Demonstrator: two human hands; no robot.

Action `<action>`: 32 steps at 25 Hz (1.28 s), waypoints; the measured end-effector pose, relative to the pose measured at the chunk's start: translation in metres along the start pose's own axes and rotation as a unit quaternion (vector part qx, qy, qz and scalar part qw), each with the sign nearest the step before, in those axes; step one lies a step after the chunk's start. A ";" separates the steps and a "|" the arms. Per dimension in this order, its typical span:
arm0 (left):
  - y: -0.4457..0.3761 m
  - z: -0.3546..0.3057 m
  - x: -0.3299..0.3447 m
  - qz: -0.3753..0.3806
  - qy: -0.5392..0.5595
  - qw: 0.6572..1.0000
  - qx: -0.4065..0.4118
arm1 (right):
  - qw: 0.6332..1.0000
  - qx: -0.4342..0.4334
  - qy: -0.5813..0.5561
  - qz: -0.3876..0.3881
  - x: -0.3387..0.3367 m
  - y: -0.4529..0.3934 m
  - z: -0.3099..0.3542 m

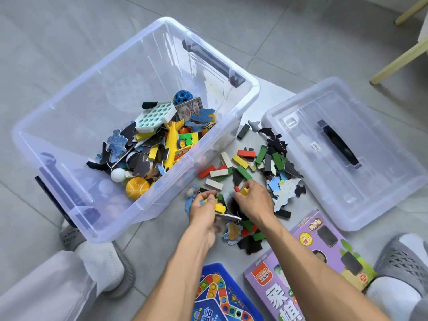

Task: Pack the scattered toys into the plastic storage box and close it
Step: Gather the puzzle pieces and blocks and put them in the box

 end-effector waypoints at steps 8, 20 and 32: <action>0.026 0.011 -0.007 0.101 0.296 0.938 -0.146 | 0.743 0.154 -0.626 0.178 -0.038 0.043 -0.013; -0.039 -0.046 0.051 -0.047 -0.644 0.600 0.472 | 0.976 -0.146 0.163 0.004 -0.004 0.077 -0.032; -0.027 -0.041 0.037 0.060 -0.054 0.984 0.162 | 0.896 0.128 -0.417 0.080 -0.014 0.054 -0.042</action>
Point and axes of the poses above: each hand's wrist, its own y-axis away from the middle knuckle, its own x-axis out of the palm, z = x × y, the point moved 3 cm from there along -y, towards the middle knuckle, and after that the axes turned 6 degrees about -z, right-handed, at the moved point
